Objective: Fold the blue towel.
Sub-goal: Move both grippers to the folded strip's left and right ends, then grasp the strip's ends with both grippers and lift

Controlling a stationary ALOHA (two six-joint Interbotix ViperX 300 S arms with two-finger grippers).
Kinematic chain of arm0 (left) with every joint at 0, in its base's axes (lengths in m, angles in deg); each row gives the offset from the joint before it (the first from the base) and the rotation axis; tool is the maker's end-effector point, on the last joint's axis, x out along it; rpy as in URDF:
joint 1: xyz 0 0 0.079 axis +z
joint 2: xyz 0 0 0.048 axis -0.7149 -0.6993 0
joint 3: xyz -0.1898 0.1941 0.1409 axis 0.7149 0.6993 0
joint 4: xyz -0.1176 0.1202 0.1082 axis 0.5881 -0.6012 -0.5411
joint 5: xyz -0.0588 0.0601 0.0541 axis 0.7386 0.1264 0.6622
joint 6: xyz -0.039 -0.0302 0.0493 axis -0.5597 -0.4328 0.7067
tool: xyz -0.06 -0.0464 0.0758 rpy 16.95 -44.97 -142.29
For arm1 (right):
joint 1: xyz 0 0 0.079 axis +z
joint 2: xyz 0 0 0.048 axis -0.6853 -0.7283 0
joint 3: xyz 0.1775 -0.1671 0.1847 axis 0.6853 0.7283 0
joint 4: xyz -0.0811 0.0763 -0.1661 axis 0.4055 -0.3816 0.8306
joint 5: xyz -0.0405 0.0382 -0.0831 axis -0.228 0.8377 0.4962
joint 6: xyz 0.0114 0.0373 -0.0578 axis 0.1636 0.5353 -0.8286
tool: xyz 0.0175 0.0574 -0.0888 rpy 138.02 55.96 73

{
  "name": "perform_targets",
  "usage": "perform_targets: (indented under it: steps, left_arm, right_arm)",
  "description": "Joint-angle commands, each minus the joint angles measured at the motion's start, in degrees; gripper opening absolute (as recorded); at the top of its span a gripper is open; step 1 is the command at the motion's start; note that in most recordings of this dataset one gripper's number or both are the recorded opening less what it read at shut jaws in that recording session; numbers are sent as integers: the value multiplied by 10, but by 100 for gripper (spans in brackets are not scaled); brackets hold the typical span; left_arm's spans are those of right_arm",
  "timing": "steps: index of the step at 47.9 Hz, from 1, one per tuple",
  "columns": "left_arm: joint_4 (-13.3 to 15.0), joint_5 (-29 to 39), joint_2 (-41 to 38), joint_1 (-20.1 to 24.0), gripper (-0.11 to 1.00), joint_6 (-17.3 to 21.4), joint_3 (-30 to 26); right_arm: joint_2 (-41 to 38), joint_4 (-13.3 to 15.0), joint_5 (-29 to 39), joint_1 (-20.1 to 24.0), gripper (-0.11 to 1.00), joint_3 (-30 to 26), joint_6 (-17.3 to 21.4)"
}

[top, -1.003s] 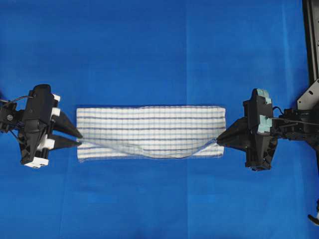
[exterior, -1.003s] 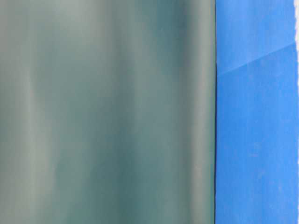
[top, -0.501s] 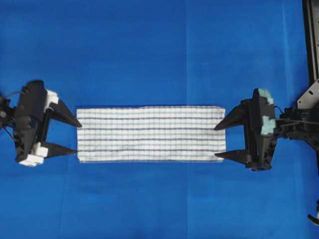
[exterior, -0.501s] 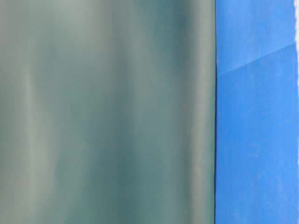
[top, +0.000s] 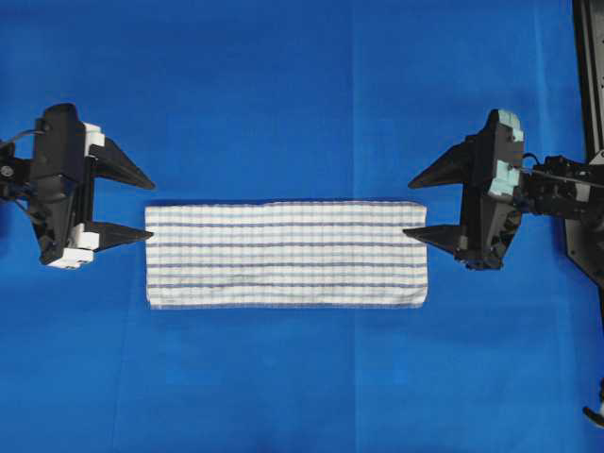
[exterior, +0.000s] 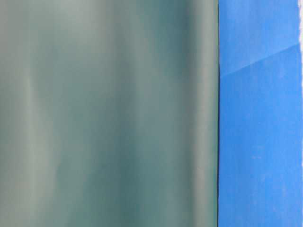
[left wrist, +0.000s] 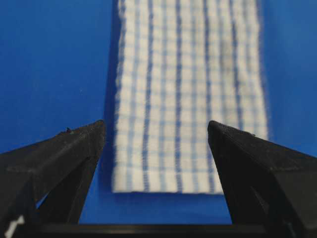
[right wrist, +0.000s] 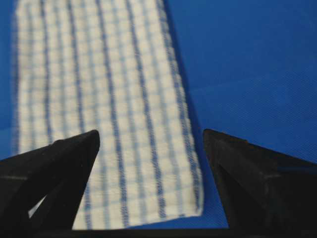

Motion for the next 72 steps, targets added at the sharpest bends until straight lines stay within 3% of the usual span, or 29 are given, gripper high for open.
perform_targets:
  steps: [1,21,37,42,49,54,59,72]
  left_arm:
    - [-1,-7,-21,5,80,4,-11]
    - [-1,-105,-165,40,80,7,-3]
    - [-1,-105,-209,40,74,5,-2]
    - [-1,-91,-209,40,62,4,-4]
    - [-1,-62,-210,37,26,4,-10]
    - [-1,-48,-207,31,5,4,-16]
    - [-1,-38,-199,29,4,5,-22]
    - [-1,-4,-147,29,4,8,-28]
  right_arm:
    - [-13,1,-3,-8,89,-6,-4]
    - [-147,-4,-65,-28,88,-11,-4]
    - [-164,-8,-68,-28,81,-12,-3]
    - [-164,-8,-63,-28,70,-13,-3]
    - [-164,-8,-62,-25,29,-14,-3]
    - [-163,-8,-62,-25,7,-15,-3]
    - [-158,-8,-61,-25,-4,-14,-3]
    - [-123,-8,-59,-25,-5,-11,-3]
